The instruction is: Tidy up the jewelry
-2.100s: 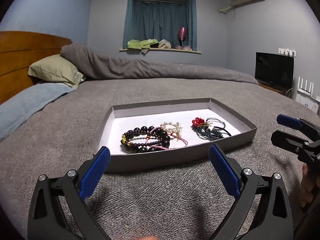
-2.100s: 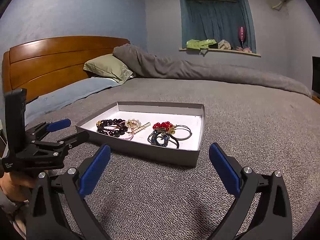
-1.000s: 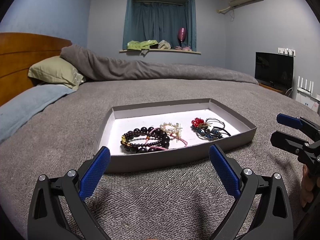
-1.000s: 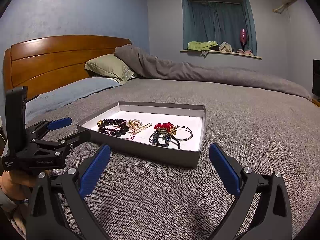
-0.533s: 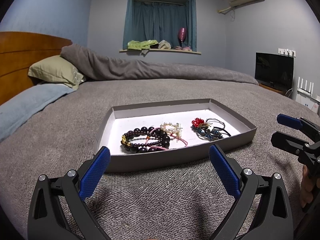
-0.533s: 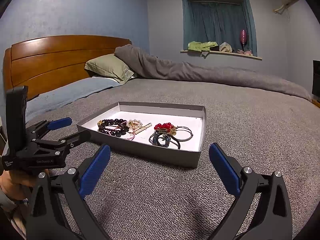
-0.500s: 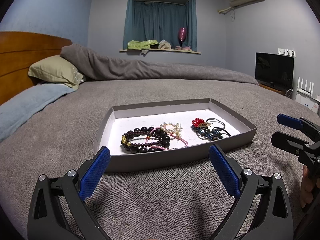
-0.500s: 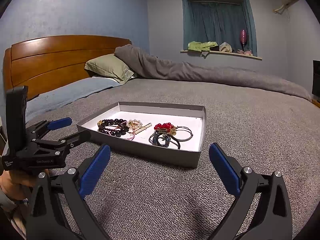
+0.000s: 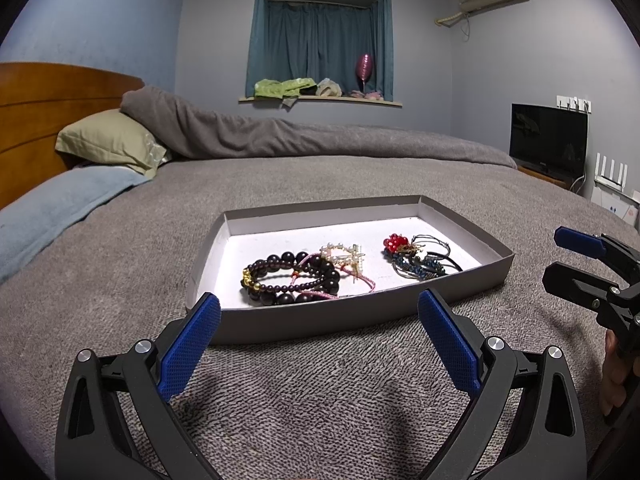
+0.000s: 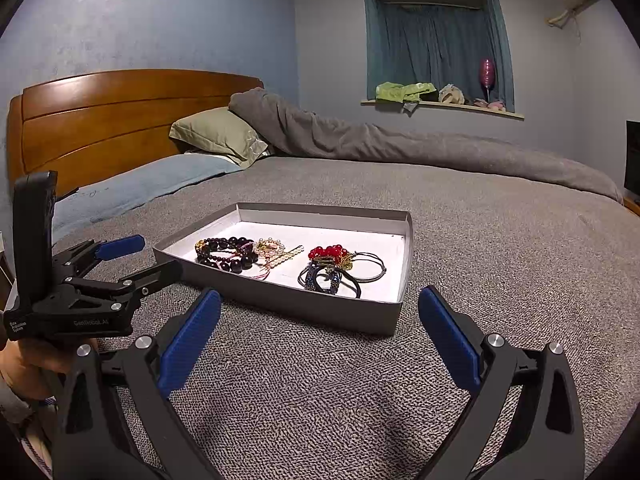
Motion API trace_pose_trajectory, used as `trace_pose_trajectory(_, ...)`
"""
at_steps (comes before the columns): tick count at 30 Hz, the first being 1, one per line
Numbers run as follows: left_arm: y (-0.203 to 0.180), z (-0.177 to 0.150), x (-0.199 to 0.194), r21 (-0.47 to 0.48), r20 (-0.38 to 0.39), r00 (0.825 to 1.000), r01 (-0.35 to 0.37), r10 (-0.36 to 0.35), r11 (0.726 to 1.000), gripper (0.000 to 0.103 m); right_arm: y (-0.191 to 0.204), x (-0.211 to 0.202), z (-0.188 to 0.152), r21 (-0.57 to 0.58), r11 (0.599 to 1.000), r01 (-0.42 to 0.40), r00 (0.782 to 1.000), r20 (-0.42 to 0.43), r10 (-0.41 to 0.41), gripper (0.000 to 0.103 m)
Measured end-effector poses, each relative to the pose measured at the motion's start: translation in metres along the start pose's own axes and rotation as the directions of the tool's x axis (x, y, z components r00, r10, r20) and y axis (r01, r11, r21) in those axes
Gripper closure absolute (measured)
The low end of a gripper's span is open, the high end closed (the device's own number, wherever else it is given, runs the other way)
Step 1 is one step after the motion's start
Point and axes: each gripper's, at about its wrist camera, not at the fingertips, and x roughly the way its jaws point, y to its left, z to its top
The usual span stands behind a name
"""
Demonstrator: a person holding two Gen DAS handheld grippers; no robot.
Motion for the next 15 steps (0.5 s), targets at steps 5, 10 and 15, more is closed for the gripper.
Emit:
trace_pose_trajectory(5,-0.0003,-0.0009,0.0016,0.0,-0.003,1.0,0.0,0.0,1.0,0.005,0.0002,0.0001,0.0002,-0.001,1.0,-0.001,1.0,-0.001,0.001,0.005)
trace_pose_trajectory(10,-0.0006,-0.0017,0.0019,0.0,-0.005,1.0,0.003,-0.003,1.0,0.005,0.0009,0.0013,-0.0006,-0.002,1.0,0.001,1.0,-0.007,-0.001,0.006)
trace_pose_trajectory(15,-0.0026,-0.0022,0.0022,0.006,-0.004,1.0,0.009,-0.009,1.0,0.005,0.0008,0.0011,-0.001,-0.002,1.0,0.002,1.0,-0.008,-0.003,0.005)
